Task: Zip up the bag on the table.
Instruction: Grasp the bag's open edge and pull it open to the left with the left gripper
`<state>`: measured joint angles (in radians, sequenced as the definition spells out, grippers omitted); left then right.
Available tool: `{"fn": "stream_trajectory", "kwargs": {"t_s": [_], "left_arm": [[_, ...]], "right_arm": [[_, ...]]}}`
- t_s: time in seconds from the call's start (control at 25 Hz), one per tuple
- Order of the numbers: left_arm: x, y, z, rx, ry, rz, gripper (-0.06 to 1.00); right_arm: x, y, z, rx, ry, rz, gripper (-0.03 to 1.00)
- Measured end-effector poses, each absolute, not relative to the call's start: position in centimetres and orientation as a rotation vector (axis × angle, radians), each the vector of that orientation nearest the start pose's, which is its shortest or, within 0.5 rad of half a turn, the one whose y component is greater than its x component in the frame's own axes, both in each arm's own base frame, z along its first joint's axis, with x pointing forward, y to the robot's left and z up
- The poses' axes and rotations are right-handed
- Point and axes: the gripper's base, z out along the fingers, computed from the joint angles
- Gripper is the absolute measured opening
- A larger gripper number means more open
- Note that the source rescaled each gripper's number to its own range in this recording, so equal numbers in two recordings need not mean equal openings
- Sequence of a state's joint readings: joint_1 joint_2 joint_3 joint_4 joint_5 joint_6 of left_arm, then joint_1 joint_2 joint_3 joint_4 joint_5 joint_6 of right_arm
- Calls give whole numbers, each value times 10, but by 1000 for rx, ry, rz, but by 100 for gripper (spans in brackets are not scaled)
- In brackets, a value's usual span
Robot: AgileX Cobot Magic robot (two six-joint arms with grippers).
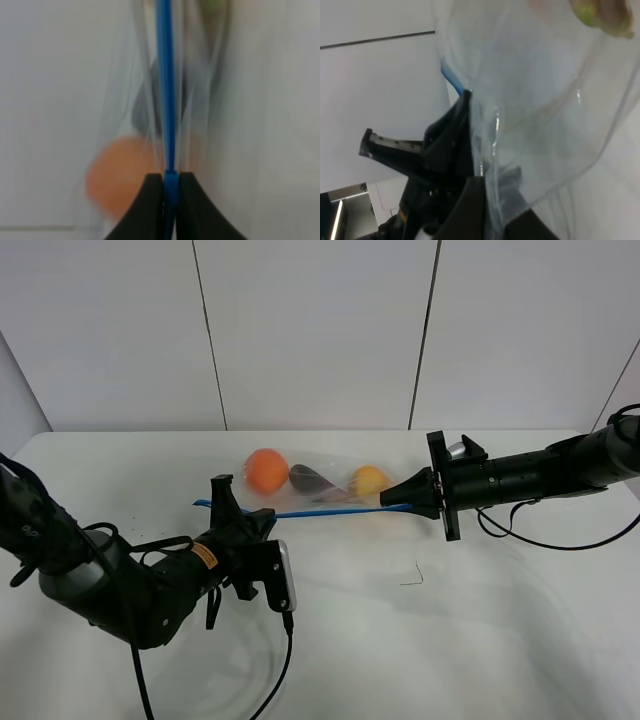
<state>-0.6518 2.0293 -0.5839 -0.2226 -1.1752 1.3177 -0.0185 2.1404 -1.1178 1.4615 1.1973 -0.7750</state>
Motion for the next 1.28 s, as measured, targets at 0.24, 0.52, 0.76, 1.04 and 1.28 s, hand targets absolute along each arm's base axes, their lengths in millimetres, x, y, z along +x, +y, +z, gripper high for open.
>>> {"fn": "stream_trajectory", "kwargs": {"t_s": [0.24,0.52,0.76,1.04,1.28], "left_arm": [[283,-152,102,1322,1239,704,0],[297,-125,104,1255,1283,788,0],[302,-111,104,1237,1310,827,0],[303,-108,104,1244,1303,832,0],[303,-108,104,1248,1301,830,0]], "right_arm": [[365,78,119,356,2534,1771,0],[365,78,119,358,2532,1772,0],[365,78,119,358,2532,1772,0],[365,78,119,357,2533,1771,0],[365,78,119,357,2533,1771,0]]}}
